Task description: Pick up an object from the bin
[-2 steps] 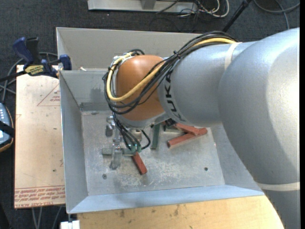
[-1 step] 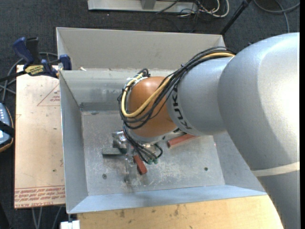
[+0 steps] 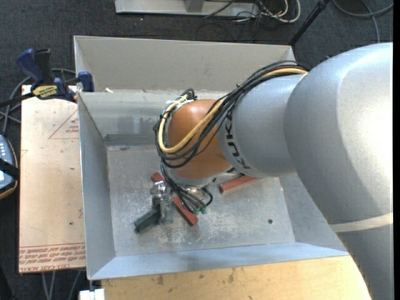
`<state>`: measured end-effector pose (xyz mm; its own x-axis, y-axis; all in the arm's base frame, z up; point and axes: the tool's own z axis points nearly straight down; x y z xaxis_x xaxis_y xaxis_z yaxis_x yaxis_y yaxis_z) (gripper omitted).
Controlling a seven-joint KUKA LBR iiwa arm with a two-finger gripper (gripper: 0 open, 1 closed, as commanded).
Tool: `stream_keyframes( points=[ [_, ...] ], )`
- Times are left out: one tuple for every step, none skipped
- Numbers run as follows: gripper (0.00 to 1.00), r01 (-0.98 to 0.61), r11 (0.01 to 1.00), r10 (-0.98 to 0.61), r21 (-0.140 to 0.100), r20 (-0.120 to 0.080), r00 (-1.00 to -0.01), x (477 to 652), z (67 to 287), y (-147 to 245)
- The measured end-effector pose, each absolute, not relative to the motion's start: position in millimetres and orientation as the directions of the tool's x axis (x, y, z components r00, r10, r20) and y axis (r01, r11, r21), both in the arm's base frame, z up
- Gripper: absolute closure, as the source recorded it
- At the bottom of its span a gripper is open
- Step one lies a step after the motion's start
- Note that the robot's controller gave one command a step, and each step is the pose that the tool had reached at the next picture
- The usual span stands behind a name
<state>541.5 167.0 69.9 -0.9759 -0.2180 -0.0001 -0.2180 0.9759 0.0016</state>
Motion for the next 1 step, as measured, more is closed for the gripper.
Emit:
stream_keyframes(
  points=[
    [1.00,-0.580,0.814,-0.580,-0.002,-0.008,-0.814,657.0,135.4,146.3]
  ],
)
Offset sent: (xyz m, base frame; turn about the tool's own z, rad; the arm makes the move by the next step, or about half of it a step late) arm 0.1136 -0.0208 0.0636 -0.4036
